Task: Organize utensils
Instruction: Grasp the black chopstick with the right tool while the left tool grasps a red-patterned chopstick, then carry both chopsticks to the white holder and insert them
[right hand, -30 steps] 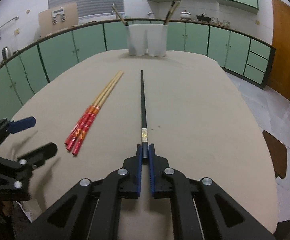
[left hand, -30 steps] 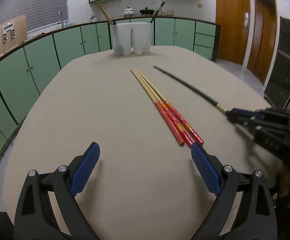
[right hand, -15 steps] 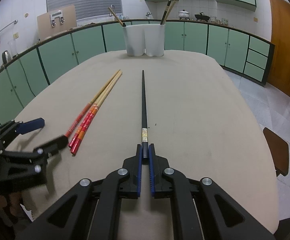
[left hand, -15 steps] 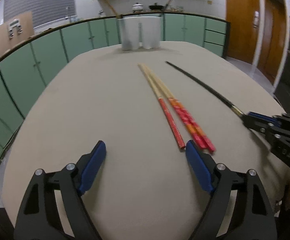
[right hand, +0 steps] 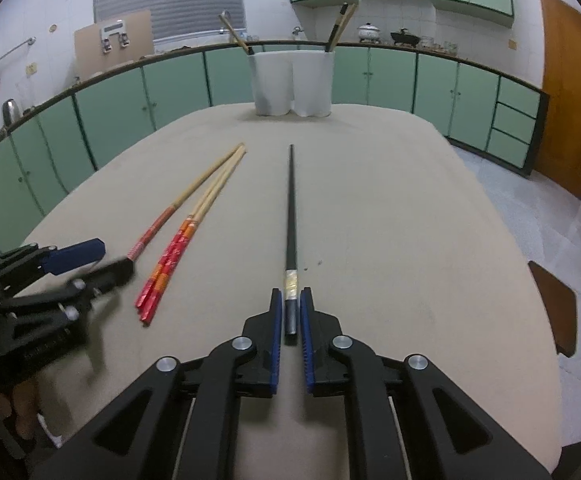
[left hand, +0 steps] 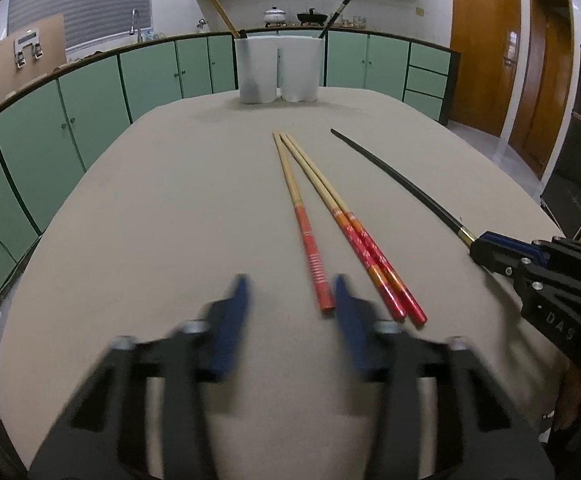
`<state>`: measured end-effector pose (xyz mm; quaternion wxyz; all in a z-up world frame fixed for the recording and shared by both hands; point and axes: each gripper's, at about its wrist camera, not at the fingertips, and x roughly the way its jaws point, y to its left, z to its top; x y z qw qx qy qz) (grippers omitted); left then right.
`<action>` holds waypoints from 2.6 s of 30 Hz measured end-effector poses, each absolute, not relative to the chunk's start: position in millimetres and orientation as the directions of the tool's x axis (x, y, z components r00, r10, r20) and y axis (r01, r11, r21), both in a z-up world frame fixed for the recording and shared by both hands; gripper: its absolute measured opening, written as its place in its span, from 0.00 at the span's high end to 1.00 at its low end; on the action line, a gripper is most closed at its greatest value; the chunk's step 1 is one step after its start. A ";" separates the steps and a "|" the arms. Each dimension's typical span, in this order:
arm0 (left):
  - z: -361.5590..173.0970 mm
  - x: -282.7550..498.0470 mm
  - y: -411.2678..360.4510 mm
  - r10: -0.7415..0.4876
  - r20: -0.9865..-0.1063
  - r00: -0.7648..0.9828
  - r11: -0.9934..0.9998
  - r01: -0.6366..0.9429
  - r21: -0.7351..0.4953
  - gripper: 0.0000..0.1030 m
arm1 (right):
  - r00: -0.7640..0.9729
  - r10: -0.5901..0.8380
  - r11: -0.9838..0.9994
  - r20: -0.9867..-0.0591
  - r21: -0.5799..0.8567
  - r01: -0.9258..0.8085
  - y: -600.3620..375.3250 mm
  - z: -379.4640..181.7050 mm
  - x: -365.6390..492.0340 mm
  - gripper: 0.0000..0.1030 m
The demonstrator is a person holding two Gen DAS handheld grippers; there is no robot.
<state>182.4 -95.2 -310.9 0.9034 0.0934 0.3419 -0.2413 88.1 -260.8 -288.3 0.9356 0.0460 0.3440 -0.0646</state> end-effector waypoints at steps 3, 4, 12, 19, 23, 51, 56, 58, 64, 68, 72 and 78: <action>-312.0 186.4 -87.2 -0.343 -0.655 0.673 0.896 0.443 -0.015 0.95 | 0.747 -0.162 0.972 -0.644 0.028 0.235 -266.3 -289.0 86.3 0.92; -312.0 186.6 -83.3 -0.319 -0.651 0.689 0.912 0.411 -0.013 0.95 | 0.743 -0.182 0.963 -0.644 0.036 0.267 -268.9 -289.3 84.8 0.93; -310.1 184.5 -71.8 -0.291 -0.653 0.699 0.927 0.375 -0.011 0.82 | 0.751 -0.142 0.971 -0.645 0.056 0.231 -267.0 -289.5 77.4 0.89; -310.3 189.9 -68.8 -0.341 -0.646 0.683 0.906 0.422 -0.032 0.95 | 0.741 -0.132 0.973 -0.658 0.057 0.223 -269.9 -289.1 79.3 0.92; -291.8 189.2 -65.8 -0.355 -0.649 0.673 0.905 0.422 -0.057 0.95 | 0.739 -0.120 0.970 -0.664 0.079 0.228 -275.8 -273.7 75.4 0.94; -107.6 254.1 -58.5 -0.462 -0.662 0.590 0.837 0.537 -0.105 0.95 | 0.724 0.007 0.998 -0.690 -0.038 -0.046 -287.5 -68.3 170.0 0.94; -98.4 273.7 -65.9 -0.467 -0.702 0.537 0.819 0.563 -0.114 0.95 | 0.706 0.029 0.998 -0.707 -0.016 -0.056 -287.3 -55.5 187.0 0.94; -88.8 280.0 -70.0 -0.467 -0.714 0.521 0.810 0.575 -0.111 0.95 | 0.706 0.033 0.998 -0.707 -0.016 -0.063 -288.2 -47.2 191.0 0.94; -51.7 301.3 -85.0 -0.477 -0.729 0.491 0.784 0.613 -0.100 0.95 | 0.717 0.048 0.998 -0.695 0.006 -0.061 -297.6 -5.0 213.5 0.94; -19.4 315.1 -92.7 -0.483 -0.714 0.507 0.776 0.625 -0.082 0.95 | 0.739 0.035 0.999 -0.673 -0.002 -0.048 -301.9 26.5 227.1 0.94; 15.5 335.9 -99.8 -0.485 -0.692 0.534 0.780 0.622 -0.067 0.95 | 0.761 0.020 1.000 -0.649 -0.003 -0.029 -308.1 58.5 243.8 0.94; 57.1 374.3 -117.9 -0.477 -0.666 0.573 0.798 0.600 -0.054 0.95 | 0.794 -0.011 1.000 -0.608 -0.019 -0.001 -315.6 100.8 274.2 0.94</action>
